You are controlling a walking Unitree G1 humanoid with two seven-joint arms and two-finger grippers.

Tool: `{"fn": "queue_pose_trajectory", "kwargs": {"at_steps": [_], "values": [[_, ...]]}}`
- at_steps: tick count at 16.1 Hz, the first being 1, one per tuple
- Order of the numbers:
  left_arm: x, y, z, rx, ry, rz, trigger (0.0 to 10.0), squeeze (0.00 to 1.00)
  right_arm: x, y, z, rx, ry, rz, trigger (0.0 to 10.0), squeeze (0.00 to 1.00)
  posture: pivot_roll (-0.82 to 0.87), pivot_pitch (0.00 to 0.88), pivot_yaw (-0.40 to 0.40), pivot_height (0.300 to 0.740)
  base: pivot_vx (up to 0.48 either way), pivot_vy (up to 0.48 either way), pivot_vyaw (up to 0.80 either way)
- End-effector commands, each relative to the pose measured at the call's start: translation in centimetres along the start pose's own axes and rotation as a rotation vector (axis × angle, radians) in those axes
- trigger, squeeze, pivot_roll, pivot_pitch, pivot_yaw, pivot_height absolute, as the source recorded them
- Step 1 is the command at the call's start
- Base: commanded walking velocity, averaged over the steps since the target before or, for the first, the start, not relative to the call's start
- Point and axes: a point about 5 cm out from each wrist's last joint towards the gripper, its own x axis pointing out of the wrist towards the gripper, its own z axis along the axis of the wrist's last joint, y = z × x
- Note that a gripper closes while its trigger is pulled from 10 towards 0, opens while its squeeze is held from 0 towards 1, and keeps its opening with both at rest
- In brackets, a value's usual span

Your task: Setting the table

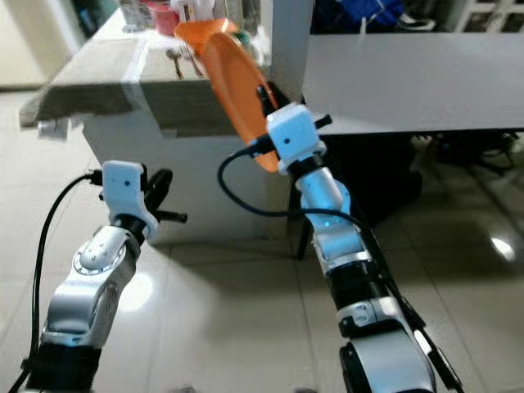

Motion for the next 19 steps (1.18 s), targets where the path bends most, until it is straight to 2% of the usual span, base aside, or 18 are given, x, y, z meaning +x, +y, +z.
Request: {"fn": "queue_pose_trajectory", "kwargs": {"at_steps": [1, 3, 5, 7, 15, 17, 19], "values": [[0.3, -0.4, 0.2, 0.003, -0.012, -0.001, 10.0, 0.00, 0.3, -1.1, 0.8, -0.006, -0.039, -0.031, 0.0, 0.00, -0.06, 0.000, 0.036, 0.740, 0.341, -0.334, 0.00], [0.3, -0.2, 0.1, -0.008, -0.009, 0.012, 10.0, 0.00, 0.3, -1.0, 0.8, -0.003, -0.038, -0.029, 0.0, 0.00, -0.06, 0.000, 0.037, 0.740, 0.000, 0.000, 0.00], [0.3, -0.5, 0.6, -0.012, -0.045, -0.005, 10.0, 0.00, 0.3, -1.0, 0.9, -0.007, -0.048, -0.032, 0.0, 0.00, -0.07, 0.000, 0.043, 0.740, 0.000, 0.000, 0.00], [0.4, -1.0, 0.7, -0.012, -0.059, -0.021, 10.0, 0.00, 0.2, -1.3, 1.0, -0.017, -0.057, -0.046, 0.0, 0.00, -0.07, 0.000, 0.048, 0.740, 0.448, 0.000, 0.00], [0.9, -0.9, 1.1, -0.015, -0.077, -0.013, 10.0, 0.00, 0.0, -1.3, 0.9, -0.027, -0.060, -0.042, 0.0, 0.00, -0.08, 0.000, 0.057, 0.740, 0.447, 0.000, 0.00], [1.1, -0.9, 1.1, 0.034, -0.081, -0.016, 10.0, 0.00, 0.1, -1.3, 0.9, -0.026, -0.058, -0.045, 0.0, 0.00, -0.09, 0.000, 0.057, 0.740, 0.459, 0.000, 0.00], [1.3, -1.2, 0.9, 0.027, -0.067, -0.023, 10.0, 0.00, 0.1, -1.4, 0.9, -0.028, -0.058, -0.046, 0.0, 0.00, -0.09, 0.000, 0.060, 0.740, 0.000, 0.000, 0.00]]}}
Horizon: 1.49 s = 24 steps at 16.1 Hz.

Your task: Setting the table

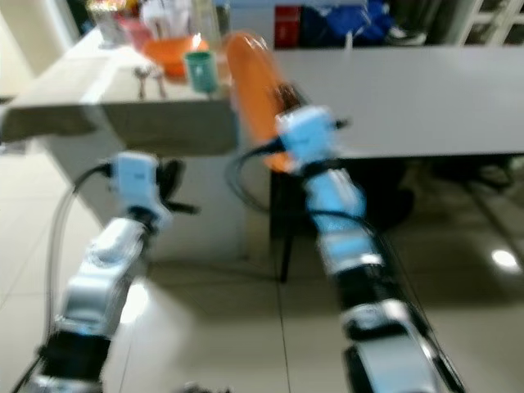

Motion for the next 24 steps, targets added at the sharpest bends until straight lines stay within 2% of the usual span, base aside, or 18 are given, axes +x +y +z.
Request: {"fn": "queue_pose_trajectory", "kwargs": {"at_steps": [1, 6, 11, 20, 24], "values": [[0.3, -0.9, 0.3, -0.008, -0.010, -0.030, 10.0, 0.00, 0.3, -1.3, 0.7, -0.026, -0.040, -0.032, 0.0, 0.00, -0.10, 0.000, 0.061, 0.740, 0.000, 0.000, 0.00], [0.9, -1.2, 0.9, 0.008, -0.041, -0.042, 10.0, 0.00, 0.3, -1.5, 0.7, -0.035, -0.040, -0.044, 0.0, 0.00, -0.11, 0.000, 0.070, 0.740, 0.155, -0.414, 0.00], [1.2, -1.2, 0.8, 0.014, -0.036, -0.031, 10.0, 0.00, 0.2, -1.7, 0.7, -0.042, -0.041, -0.049, 0.0, 0.00, -0.12, 0.000, 0.075, 0.740, 0.302, -0.368, 0.00], [1.6, -2.1, 1.1, 0.047, -0.054, -0.086, 10.0, 0.00, -0.2, -1.9, 0.6, -0.053, -0.036, -0.068, 0.0, 0.00, -0.14, 0.000, 0.097, 0.740, 0.328, -0.347, 0.00], [1.8, -2.3, 1.5, 0.021, -0.070, -0.092, 10.0, 0.00, -0.3, -2.1, 0.8, -0.059, -0.040, -0.075, 0.0, 0.00, -0.14, 0.000, 0.101, 0.740, 0.313, -0.361, 0.00]]}}
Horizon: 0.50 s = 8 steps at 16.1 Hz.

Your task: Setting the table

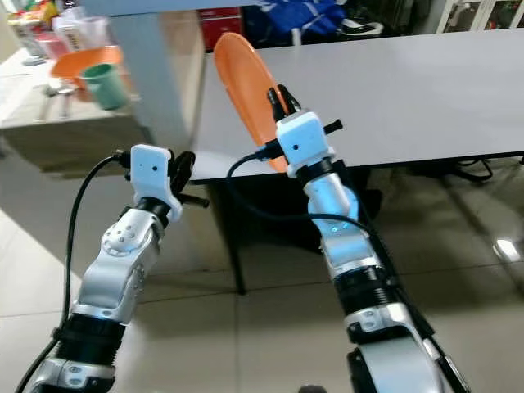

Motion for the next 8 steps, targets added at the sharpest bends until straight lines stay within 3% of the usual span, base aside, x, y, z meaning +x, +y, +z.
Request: {"fn": "queue_pose_trajectory", "kwargs": {"at_steps": [1, 8], "values": [[0.33, 0.14, 0.86, 0.016, -0.030, -0.005, 10.0, 0.00, 0.80, -0.84, 1.51, -0.002, -0.073, -0.039, 0.0, 0.00, -0.15, 0.000, 0.104, 0.740, 0.315, -0.360, 0.00], [0.62, -0.13, 0.81, 0.047, -0.029, -0.045, 10.0, 0.00, 0.69, -0.87, 1.49, -0.009, -0.074, -0.053, 0.0, 0.00, -0.16, 0.000, 0.124, 0.740, 0.306, -0.365, 0.00]]}}
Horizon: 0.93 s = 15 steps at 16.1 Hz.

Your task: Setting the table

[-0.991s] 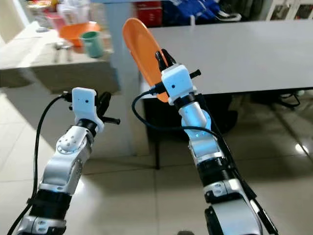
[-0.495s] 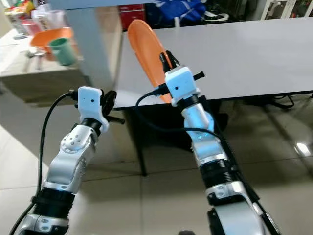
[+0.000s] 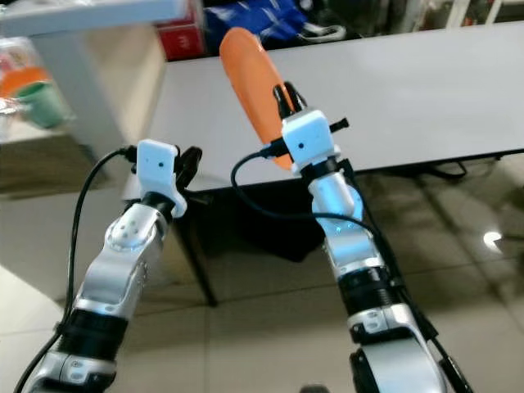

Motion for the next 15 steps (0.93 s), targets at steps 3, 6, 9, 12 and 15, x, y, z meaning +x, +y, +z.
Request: {"fn": "queue_pose_trajectory", "kwargs": {"at_steps": [3, 6, 9, 12, 15], "values": [[0.21, 0.52, 0.48, 0.022, -0.016, 0.001, 10.0, 0.00, 0.84, -0.45, 1.38, -0.002, -0.069, -0.031, 0.0, 0.00, -0.16, 0.000, 0.126, 0.740, 0.305, -0.368, 0.00], [0.21, 0.75, 0.49, 0.020, -0.017, 0.014, 10.0, 0.00, 0.86, -0.39, 1.40, -0.002, -0.071, -0.028, 0.0, 0.00, -0.16, 0.000, 0.125, 0.740, 0.305, -0.366, 0.00], [0.23, 0.65, 0.49, 0.025, -0.020, 0.008, 10.0, 0.00, 0.80, -0.40, 1.42, -0.004, -0.072, -0.025, 0.0, 0.00, -0.16, 0.000, 0.124, 0.740, 0.315, -0.359, 0.00], [0.25, 0.57, 0.48, 0.023, -0.022, 0.008, 10.0, 0.00, 0.72, -0.45, 1.44, -0.004, -0.071, -0.027, 0.0, 0.00, -0.16, 0.000, 0.120, 0.740, 0.311, -0.363, 0.00], [0.24, 0.51, 0.34, 0.009, -0.017, 0.013, 10.0, 0.00, 0.77, -0.32, 1.45, -0.003, -0.072, -0.018, 0.0, 0.00, -0.16, 0.000, 0.117, 0.740, 0.312, -0.360, 0.00]]}}
